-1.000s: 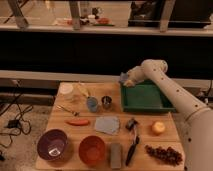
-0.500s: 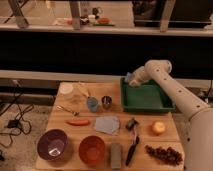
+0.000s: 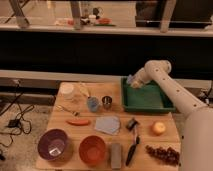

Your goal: Wipe tray with sponge

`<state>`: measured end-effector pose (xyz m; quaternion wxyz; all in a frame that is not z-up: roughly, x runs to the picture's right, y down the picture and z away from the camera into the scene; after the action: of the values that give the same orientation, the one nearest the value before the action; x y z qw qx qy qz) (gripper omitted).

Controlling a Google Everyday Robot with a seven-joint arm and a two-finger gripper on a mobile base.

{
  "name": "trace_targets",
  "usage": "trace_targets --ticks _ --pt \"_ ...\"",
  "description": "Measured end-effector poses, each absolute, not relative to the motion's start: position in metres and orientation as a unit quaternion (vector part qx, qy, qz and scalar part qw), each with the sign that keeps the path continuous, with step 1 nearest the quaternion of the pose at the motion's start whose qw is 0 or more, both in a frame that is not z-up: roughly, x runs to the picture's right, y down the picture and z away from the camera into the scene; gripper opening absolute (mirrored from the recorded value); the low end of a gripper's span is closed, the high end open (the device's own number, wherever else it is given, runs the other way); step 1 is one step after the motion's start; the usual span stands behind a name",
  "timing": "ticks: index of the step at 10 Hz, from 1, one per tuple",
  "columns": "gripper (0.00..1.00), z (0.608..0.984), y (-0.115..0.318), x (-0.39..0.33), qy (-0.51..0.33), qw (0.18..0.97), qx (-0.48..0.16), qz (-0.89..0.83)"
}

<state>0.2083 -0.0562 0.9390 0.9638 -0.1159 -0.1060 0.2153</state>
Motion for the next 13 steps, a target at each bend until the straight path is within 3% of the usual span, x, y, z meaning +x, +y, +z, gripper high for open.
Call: trace_targets --ticks 5,13 --pt "0.0 0.941 -0.055 0.206 -0.107 0.964 -0.118 0.215" --pt "0.0 0.975 -0.025 0.244 -0.066 0.95 -0.146 0.267"
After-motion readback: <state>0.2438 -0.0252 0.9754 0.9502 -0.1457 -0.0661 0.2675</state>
